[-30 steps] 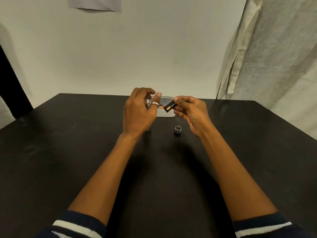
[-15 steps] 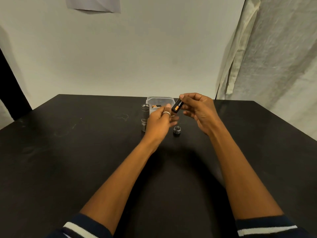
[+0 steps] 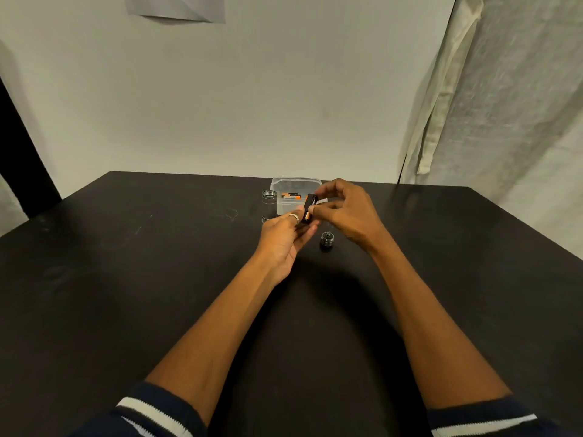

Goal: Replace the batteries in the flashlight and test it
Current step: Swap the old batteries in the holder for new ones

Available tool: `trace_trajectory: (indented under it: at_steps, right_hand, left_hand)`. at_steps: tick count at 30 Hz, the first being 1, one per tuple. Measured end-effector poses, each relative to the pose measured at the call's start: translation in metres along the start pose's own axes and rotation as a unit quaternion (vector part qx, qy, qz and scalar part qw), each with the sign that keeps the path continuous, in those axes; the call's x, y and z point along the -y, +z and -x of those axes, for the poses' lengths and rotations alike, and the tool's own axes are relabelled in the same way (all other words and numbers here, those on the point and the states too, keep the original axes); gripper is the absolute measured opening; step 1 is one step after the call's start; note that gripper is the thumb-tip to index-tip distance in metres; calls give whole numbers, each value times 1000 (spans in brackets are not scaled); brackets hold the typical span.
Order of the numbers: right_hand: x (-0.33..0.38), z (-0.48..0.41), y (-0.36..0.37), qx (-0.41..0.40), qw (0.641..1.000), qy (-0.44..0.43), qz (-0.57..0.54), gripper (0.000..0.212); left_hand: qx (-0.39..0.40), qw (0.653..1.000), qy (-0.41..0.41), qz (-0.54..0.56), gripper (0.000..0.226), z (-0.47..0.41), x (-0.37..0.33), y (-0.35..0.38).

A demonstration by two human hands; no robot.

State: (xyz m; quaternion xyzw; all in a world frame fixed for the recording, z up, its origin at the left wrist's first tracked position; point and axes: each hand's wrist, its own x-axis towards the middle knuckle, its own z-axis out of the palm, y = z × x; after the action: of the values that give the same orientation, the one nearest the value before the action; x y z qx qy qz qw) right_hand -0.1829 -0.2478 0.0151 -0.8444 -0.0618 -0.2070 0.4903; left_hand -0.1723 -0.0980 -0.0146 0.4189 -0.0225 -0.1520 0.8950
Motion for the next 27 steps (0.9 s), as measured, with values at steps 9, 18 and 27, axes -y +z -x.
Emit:
trace_trajectory:
  at_steps: [9,18,27]
  right_hand:
    - [1,2,5,11,996,-63,57,45]
    - [1,3,3,28,975,-129,177,52]
    - [1,5,7,15,954,-172,247,46]
  left_hand:
    - [-27,1000,2,-15,19,-6,2,-4]
    - [-37,997,11,-64,18,-7,4,-5]
    - [-40,995,13,-94,22,-5,3,-1]
